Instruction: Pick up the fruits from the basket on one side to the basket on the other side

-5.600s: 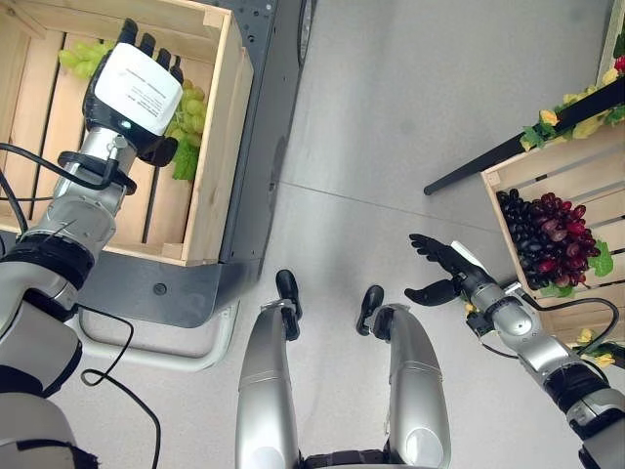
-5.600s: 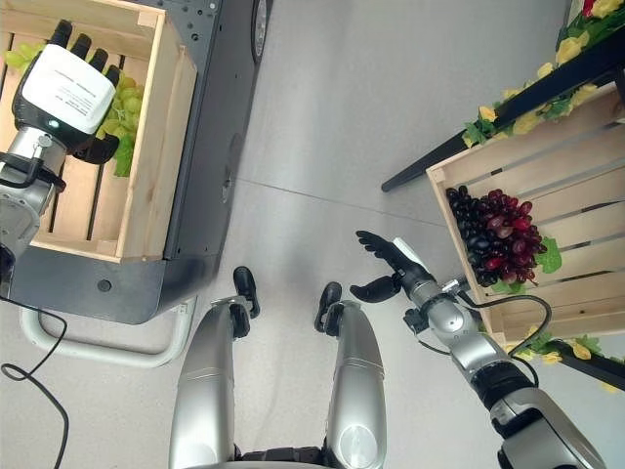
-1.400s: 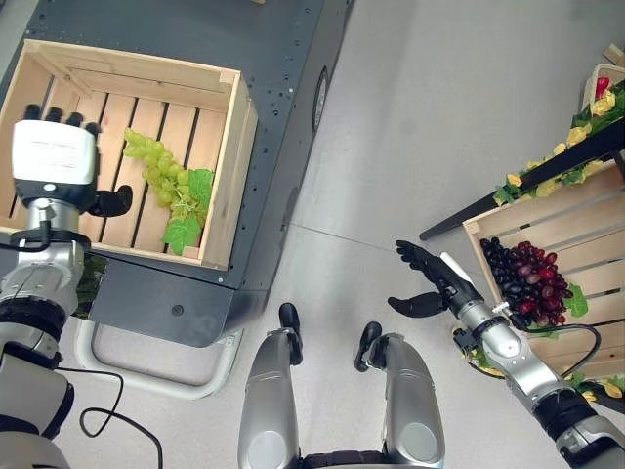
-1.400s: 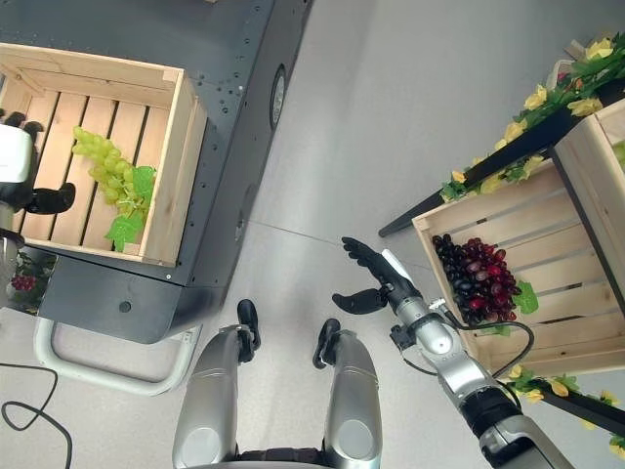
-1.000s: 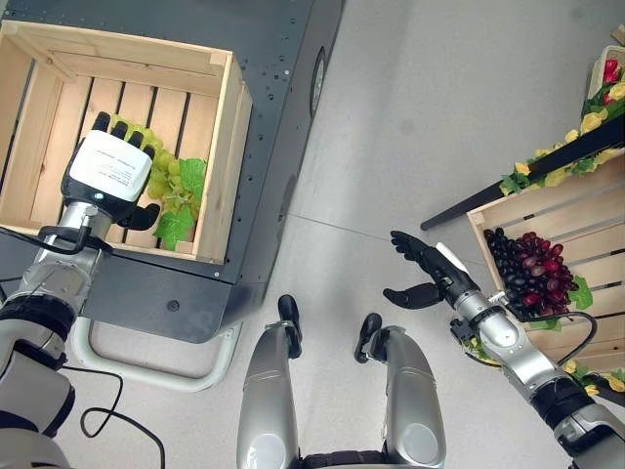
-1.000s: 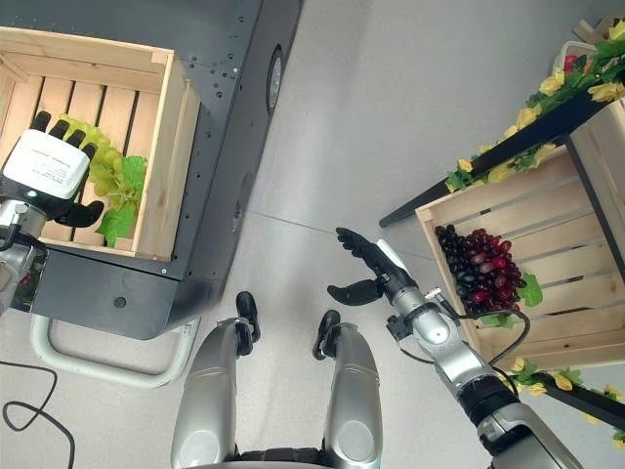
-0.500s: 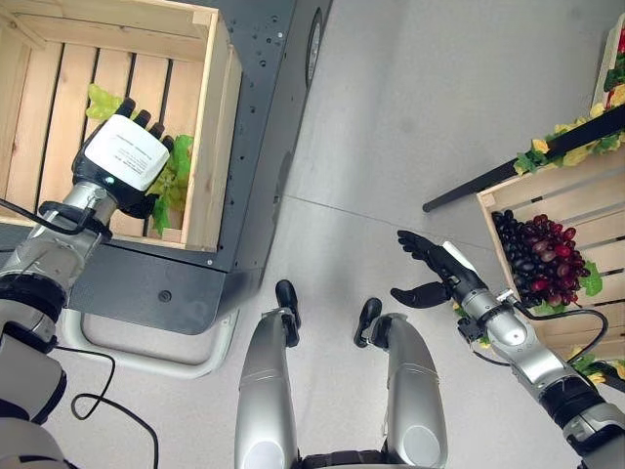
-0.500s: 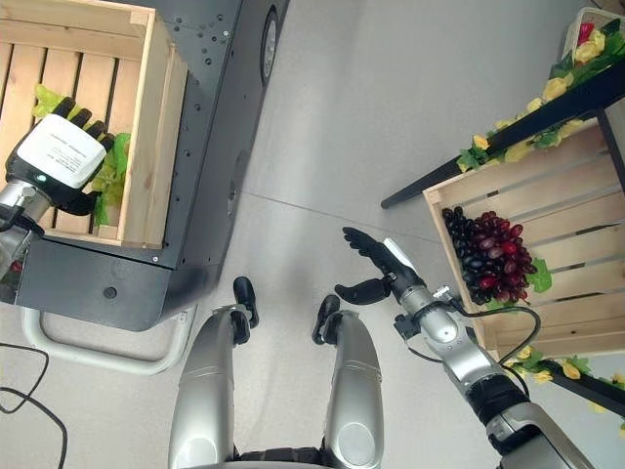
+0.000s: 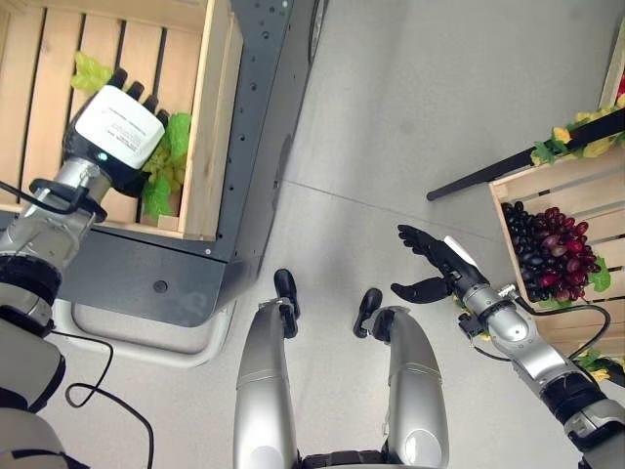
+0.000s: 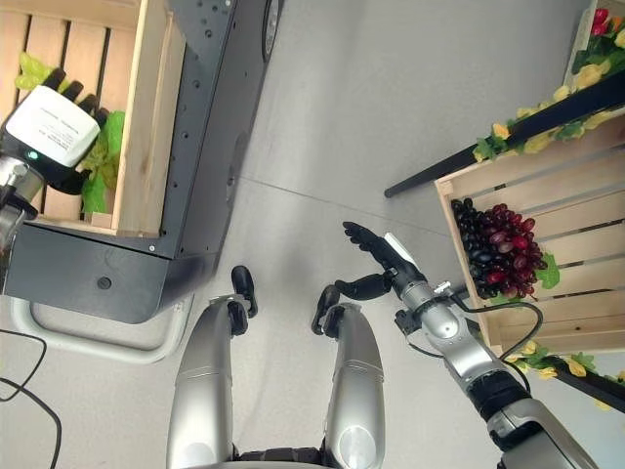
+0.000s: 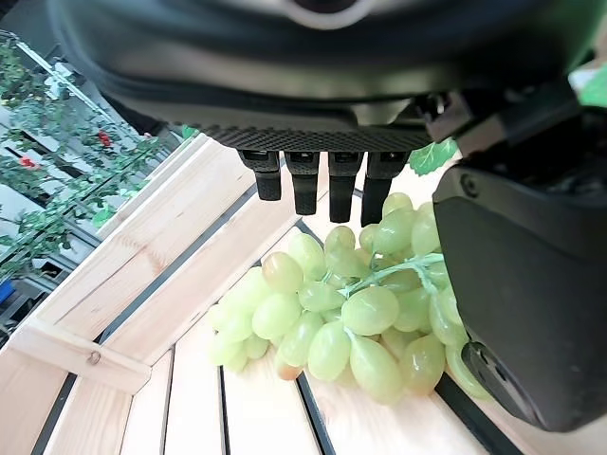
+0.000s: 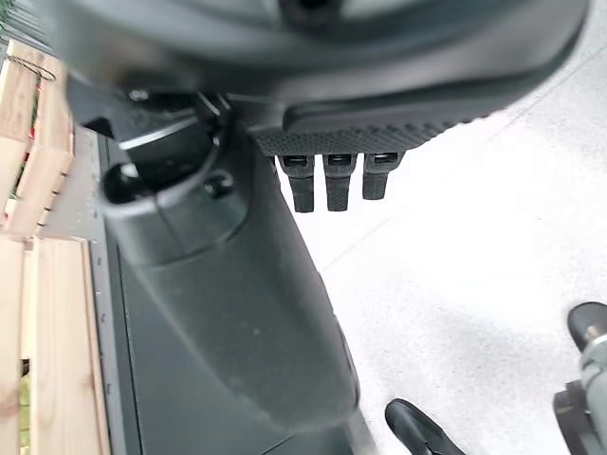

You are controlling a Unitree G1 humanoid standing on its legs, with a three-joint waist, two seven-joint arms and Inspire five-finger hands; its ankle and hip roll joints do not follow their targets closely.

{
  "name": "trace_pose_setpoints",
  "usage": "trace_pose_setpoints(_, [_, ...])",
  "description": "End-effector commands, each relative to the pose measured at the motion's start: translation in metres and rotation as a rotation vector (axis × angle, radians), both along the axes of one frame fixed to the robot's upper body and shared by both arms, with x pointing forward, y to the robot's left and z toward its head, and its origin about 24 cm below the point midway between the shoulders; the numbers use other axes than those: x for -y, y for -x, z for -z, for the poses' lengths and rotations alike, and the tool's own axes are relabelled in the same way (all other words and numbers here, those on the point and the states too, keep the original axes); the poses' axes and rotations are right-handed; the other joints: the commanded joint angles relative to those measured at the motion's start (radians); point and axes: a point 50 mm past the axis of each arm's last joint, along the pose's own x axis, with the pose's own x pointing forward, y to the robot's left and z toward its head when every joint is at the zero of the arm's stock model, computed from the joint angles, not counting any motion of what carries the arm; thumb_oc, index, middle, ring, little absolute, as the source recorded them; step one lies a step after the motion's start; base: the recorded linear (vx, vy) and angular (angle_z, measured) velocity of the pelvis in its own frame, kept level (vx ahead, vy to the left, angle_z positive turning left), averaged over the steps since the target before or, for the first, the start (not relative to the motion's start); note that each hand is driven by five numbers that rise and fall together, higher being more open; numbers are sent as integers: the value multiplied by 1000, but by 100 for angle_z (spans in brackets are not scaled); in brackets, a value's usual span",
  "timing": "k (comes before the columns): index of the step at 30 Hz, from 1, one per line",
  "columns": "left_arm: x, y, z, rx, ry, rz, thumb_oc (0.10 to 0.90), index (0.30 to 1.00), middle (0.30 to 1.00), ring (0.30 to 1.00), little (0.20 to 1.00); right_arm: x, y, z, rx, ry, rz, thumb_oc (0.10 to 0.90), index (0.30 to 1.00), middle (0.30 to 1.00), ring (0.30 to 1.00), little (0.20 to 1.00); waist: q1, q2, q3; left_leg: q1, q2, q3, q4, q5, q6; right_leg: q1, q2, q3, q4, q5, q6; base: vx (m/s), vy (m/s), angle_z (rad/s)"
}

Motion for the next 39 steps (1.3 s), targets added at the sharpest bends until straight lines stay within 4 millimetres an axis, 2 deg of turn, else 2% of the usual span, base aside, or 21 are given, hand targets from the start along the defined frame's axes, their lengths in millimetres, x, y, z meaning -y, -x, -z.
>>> trace_pose_setpoints(1, [-35,14,-16,22,-5,-209,800,900,900,900,900,10,-4,-45,198,-65,15,800,900,900,900,900,-14,5,-12,100,-17,53,-56,-140,-11,-3,24,-18,-33,72,-6,0,0,0])
trace_pose_setpoints(9, [-27,8,1,-60,64,-166,800,900,900,900,900,9,-5,-53,245,-77,13,800,900,900,900,900,-11,-3,-12,39,-13,40,-22,-150,-11,-56,22,-25,8,46,-19,-17,2,1])
trace_pose_setpoints(10, [-23,6,5,-77,89,-142,409,314,314,314,314,9,-6,-54,249,-80,17,800,900,900,900,900,-10,-2,-12,40,-15,38,-23,-151,-11,-55,23,-24,9,42,-20,0,0,0])
trace_pose_setpoints(17, [-18,5,7,-111,135,-68,400,300,300,300,300,12,-7,-57,266,-79,26,800,900,900,900,900,-15,2,-12,64,-14,43,-31,-153,-9,-34,25,-22,3,41,-18,-5,0,0])
trace_pose_setpoints(26, [-5,8,8,-131,160,122,400,300,300,300,300,17,-4,-56,263,-79,36,800,900,900,900,900,-16,19,-12,134,-19,52,-41,-162,-8,19,17,-14,12,41,-11,0,-1,0])
trace_pose_setpoints(29, [-4,8,7,-121,186,135,400,300,300,300,300,17,-4,-56,260,-80,37,800,900,900,900,900,-15,25,-12,155,-23,54,-50,-161,-7,35,15,-12,10,42,-9,6,-6,-1])
trace_pose_setpoints(33, [-10,13,1,12,354,138,400,300,300,300,300,15,-3,-54,252,-84,31,800,900,900,900,900,-11,33,-12,186,-27,57,-59,-161,-6,55,10,-5,12,47,-3,2,-11,0])
trace_pose_setpoints(35, [-19,19,-5,174,533,139,400,300,300,300,300,11,-2,-50,245,-97,25,800,900,900,900,900,-4,34,-12,210,-30,58,-67,-160,-6,74,7,-5,8,49,0,1,-55,-4])
trace_pose_setpoints(36, [-19,19,-5,174,534,138,400,300,300,300,300,11,-2,-50,244,-97,25,800,900,900,900,900,-5,35,-12,211,-30,58,-68,-160,-6,75,7,-5,8,49,0,-5,-51,-3])
trace_pose_setpoints(39, [-28,26,-6,323,707,147,400,300,300,300,300,9,1,-44,236,-117,28,800,900,900,900,900,4,34,-12,240,-36,56,-80,-158,-5,99,4,-7,0,52,3,-1,-69,-1])
